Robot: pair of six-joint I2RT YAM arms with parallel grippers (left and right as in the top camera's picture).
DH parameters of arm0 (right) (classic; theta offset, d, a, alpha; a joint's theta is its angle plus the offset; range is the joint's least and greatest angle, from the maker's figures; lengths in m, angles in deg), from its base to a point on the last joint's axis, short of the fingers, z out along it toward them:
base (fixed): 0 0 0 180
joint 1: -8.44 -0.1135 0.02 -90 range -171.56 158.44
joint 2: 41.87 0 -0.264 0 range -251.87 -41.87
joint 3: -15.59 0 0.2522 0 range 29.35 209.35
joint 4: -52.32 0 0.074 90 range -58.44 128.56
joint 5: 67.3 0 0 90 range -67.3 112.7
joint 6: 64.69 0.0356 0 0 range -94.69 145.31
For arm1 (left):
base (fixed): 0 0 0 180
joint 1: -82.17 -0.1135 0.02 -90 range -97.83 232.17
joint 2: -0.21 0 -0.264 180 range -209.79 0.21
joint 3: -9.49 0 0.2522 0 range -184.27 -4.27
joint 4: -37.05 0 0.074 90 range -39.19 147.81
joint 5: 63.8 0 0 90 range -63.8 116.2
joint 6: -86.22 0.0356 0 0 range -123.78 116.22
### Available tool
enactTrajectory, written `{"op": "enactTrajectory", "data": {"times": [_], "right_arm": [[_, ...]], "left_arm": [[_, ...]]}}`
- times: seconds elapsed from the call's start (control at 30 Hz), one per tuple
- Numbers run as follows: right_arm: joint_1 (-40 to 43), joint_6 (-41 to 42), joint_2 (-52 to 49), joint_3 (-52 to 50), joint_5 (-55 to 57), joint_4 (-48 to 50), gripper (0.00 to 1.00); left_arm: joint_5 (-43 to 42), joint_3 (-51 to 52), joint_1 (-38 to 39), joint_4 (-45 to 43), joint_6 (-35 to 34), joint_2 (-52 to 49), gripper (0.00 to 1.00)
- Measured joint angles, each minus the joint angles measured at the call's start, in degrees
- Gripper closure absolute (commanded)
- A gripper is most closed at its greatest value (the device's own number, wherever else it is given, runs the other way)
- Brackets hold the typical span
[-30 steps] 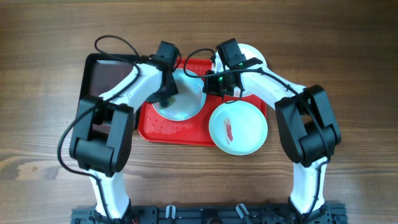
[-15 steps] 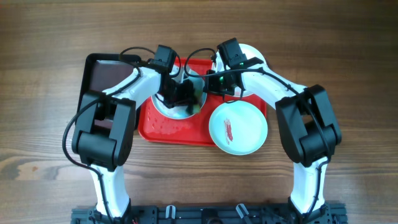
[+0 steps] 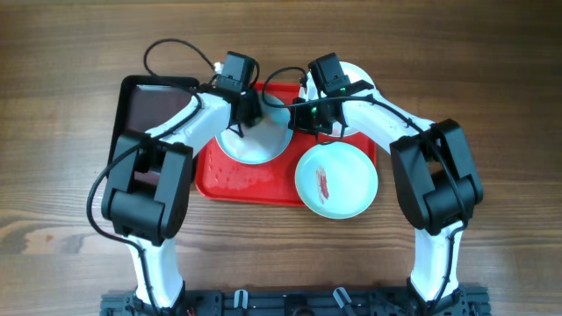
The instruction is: Clean dirty plates on tray and stack at the side
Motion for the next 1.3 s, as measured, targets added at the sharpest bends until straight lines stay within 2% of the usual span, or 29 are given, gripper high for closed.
{"op": "enactTrajectory", "data": {"times": [0.03,0.17,0.4,0.57,0.77,0.97,1.1,1.3], "right_arm": [[0.0,0.0,0.0,0.0,0.0,0.0,0.96],[0.0,0.0,0.0,0.0,-0.1,0.0,0.96],[-0.2,0.0,0.0,0.0,-0.3,-0.1,0.96],[-0.4,0.0,0.0,0.0,0.0,-0.5,0.96],[-1.4,0.0,0.0,0.0,1.1,-0.4,0.96],[-1.7,0.0,0.3,0.0,1.8,-2.3,0.96],[-1.8,-1.4,4.2,-0.6,6.6,-5.9,0.96],[-3.8,-6.3,15.3,-0.7,17.4,-9.7,0.96]], "left_arm": [[3.4,-0.1,0.0,2.1,-0.5,0.3,0.96],[6.2,-0.3,0.0,8.2,-2.6,1.3,0.96],[0.4,-2.6,-0.5,25.2,-2.8,2.8,0.96],[-2.3,-9.2,-1.2,34.8,-2.2,5.8,0.96],[-3.1,-13.5,-6.3,36.8,-2.0,13.6,0.96],[-3.7,-13.6,-12.1,37.5,-1.0,16.0,0.96],[-5.0,-13.6,-14.3,37.6,0.0,16.0,0.96],[-5.9,-13.6,-14.7,37.4,0.2,16.0,0.96]]}}
